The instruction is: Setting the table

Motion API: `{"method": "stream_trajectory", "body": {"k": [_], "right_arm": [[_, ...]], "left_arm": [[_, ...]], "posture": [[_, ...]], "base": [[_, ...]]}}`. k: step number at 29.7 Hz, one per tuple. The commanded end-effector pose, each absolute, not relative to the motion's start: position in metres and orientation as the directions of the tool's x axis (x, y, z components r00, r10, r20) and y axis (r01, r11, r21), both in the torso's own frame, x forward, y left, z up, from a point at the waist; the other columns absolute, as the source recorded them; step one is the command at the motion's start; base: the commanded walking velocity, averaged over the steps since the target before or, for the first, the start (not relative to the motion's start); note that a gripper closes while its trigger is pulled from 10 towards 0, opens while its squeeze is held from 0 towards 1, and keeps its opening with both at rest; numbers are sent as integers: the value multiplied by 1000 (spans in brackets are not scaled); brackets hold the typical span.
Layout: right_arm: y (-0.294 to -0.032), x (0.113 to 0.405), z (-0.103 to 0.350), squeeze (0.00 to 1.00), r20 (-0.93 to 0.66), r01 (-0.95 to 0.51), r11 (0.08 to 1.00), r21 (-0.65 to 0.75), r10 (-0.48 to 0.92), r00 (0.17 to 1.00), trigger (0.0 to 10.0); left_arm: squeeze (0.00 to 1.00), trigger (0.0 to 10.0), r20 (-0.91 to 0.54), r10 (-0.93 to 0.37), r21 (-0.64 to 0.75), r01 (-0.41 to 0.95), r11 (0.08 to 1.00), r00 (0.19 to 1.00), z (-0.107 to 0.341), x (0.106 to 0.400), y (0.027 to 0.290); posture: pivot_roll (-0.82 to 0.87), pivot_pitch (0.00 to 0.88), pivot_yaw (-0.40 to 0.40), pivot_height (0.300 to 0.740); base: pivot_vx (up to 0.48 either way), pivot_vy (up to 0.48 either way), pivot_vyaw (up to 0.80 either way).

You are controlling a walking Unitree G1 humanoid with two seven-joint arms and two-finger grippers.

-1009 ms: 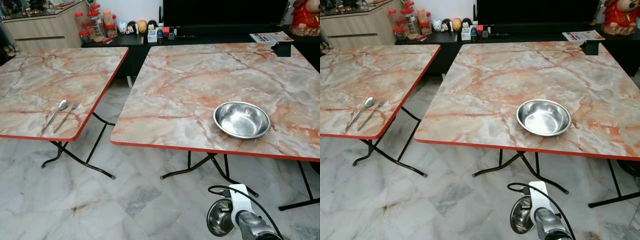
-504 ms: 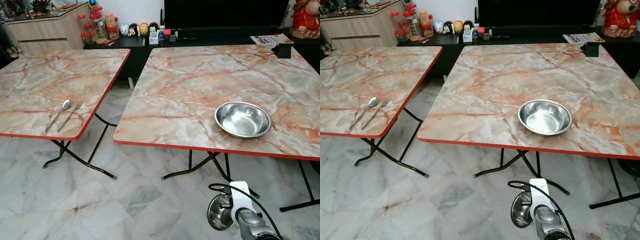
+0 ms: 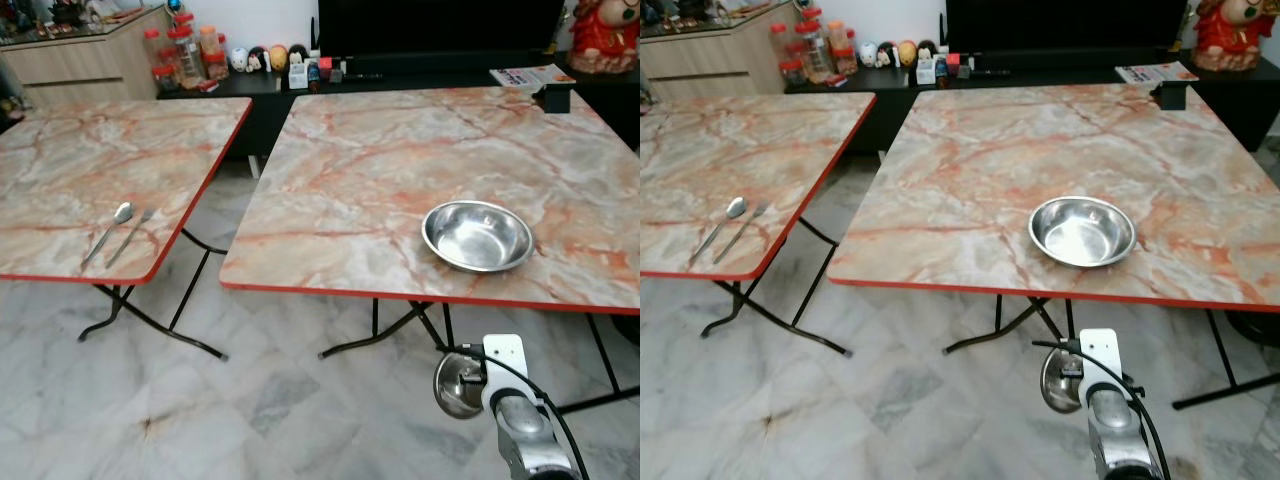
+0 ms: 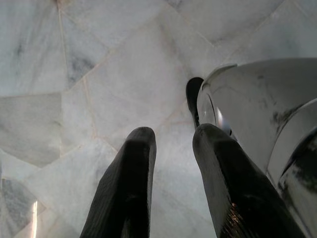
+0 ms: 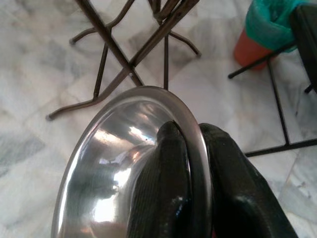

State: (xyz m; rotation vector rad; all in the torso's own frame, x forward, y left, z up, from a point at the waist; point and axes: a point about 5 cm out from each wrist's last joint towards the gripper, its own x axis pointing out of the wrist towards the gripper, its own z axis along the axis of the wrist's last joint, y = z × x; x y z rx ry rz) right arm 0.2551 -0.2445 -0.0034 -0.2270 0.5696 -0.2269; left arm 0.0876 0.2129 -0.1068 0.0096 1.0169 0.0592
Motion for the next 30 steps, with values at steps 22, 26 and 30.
{"method": "stream_trajectory", "body": {"k": [22, 26, 30], "right_arm": [[-186, 240, 138, 0, -220, -53, 995, -87, 32, 975, 10000], [-179, 262, 172, 0, -63, -22, 999, -25, 20, 998, 10000], [-191, 283, 181, 0, -29, 110, 993, 33, -109, 994, 10000]], "left_arm": [[0, 10000, -863, 55, 61, -6, 998, 503, -106, 87, 222], [0, 10000, -860, 58, 61, -11, 998, 507, -106, 88, 221], [0, 10000, -859, 58, 60, -12, 998, 509, -106, 89, 220]], "posture": [[-208, 20, 98, 736], [-199, 12, 96, 736], [-188, 6, 98, 736]], "base": [[0, 0, 0], [0, 0, 0], [0, 0, 0]]}}
